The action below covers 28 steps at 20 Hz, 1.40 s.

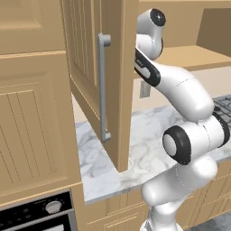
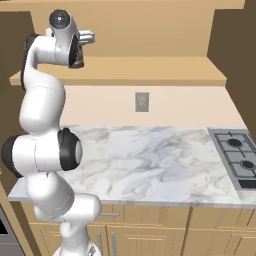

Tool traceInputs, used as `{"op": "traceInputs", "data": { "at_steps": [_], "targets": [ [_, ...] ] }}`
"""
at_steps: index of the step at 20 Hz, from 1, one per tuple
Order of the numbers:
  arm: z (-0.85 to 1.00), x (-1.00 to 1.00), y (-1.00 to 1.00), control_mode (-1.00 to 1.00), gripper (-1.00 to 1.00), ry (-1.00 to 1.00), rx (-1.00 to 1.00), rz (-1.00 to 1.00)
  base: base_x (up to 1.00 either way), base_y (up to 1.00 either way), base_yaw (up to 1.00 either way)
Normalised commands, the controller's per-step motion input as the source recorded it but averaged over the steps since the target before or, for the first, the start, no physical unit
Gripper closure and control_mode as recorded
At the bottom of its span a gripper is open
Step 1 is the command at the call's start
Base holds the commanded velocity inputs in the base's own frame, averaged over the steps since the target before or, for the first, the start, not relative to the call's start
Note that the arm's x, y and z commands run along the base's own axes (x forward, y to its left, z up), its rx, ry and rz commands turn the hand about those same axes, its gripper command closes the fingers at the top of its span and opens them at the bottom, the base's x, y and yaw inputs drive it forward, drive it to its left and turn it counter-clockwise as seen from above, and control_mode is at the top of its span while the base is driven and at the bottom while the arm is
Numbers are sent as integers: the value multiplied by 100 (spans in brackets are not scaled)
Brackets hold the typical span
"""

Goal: There is a bowl on the dining counter. Grab a lemon wedge from the fridge and place it in the bowl. Then get the liquor bottle and glass cup from the cabinet and place them next to the bowl.

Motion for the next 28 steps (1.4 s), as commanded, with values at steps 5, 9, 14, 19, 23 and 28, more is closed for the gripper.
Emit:
{"op": "traceInputs", "data": {
  "at_steps": [5, 9, 14, 19, 23, 28],
  "targets": [
    [-7, -99, -38, -100, 100, -11, 0, 0, 0, 0, 0],
    [-6, -100, -56, -100, 100, -13, 0, 0, 0, 0, 0],
    [0, -100, -67, -100, 100, -10, 0, 1, 0, 0, 0],
    [0, -100, -46, -100, 100, -1, 0, 0, 0, 0, 0],
    [-1, -100, -35, -100, 100, -1, 0, 0, 0, 0, 0],
    [-20, -99, -21, -100, 100, 0, -1, 0, 0, 0, 0]
  ]
}}
